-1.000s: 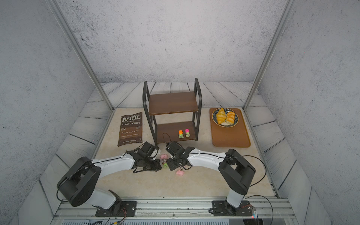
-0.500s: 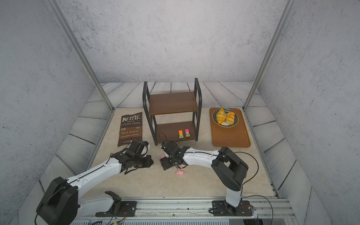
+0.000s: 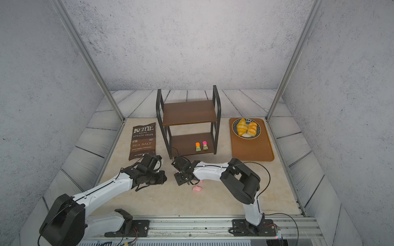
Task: Organize plastic toys on shelves
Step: Pick up the plastic toy at the center of the board.
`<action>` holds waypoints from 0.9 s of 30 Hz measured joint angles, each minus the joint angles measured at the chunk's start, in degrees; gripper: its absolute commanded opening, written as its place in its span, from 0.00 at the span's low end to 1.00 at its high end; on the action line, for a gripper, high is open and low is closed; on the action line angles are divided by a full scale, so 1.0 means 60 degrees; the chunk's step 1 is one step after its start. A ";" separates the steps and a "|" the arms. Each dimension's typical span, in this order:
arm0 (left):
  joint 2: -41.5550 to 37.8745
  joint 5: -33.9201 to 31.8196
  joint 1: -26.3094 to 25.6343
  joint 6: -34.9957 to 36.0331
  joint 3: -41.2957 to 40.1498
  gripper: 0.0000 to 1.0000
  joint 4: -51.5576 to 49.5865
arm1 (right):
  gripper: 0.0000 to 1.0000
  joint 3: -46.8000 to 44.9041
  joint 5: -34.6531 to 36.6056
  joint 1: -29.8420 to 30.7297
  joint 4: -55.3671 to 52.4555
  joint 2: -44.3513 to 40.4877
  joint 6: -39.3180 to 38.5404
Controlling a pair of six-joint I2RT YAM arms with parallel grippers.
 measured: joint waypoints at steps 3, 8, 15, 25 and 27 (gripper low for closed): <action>0.0000 0.0000 0.0000 0.0011 0.0000 0.13 0.0000 | 0.33 -0.0011 0.0149 -0.0004 0.0047 0.0000 0.0062; 0.0000 0.0004 0.0000 0.0018 0.0000 0.13 0.0000 | 0.26 -0.0346 0.0186 0.0000 0.0335 -0.0211 -0.0004; 0.0004 0.0004 0.0000 0.0022 0.0000 0.13 0.0000 | 0.25 -0.1155 0.0113 -0.0080 0.0412 -0.1592 -0.0055; 0.0004 0.0007 0.0000 0.0026 0.0000 0.13 0.0000 | 0.25 -0.0765 0.0273 -0.1158 0.0754 -0.2590 -0.0069; 0.0004 0.0007 0.0000 0.0029 0.0000 0.13 0.0000 | 0.25 -0.0619 0.0284 -0.1450 0.0769 -0.2503 -0.0055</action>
